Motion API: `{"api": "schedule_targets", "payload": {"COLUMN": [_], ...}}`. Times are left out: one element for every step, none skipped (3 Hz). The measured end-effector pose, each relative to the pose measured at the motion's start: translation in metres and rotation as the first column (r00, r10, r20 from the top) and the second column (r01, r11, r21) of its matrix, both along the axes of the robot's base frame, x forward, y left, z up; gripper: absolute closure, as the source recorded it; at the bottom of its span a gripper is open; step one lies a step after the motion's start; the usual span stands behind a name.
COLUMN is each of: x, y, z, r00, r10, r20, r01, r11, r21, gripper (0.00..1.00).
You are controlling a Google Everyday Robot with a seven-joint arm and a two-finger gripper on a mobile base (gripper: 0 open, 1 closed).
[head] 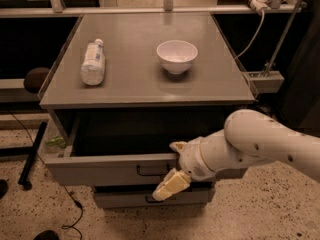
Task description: Open top drawer
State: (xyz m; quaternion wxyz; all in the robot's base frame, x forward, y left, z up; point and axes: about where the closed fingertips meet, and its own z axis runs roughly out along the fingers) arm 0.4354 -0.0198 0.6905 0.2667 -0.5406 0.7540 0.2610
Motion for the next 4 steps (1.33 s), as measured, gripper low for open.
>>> {"api": "schedule_targets", "payload": {"x": [-0.016, -0.024, -0.024, -0.032], "y": [-0.013, -0.020, -0.020, -0.024], "z": [0.003, 0.005, 0.005, 0.004], "r00": [0.9999, 0.9997, 0.9997, 0.9996], "r10": [-0.015, -0.023, -0.023, -0.027], "r20": [0.001, 0.003, 0.003, 0.008], "r01": [0.015, 0.023, 0.023, 0.027], "r11": [1.000, 1.000, 1.000, 1.000], "r21": [0.000, 0.002, 0.002, 0.014], "gripper": [0.42, 0.66, 0.89, 0.92]}}
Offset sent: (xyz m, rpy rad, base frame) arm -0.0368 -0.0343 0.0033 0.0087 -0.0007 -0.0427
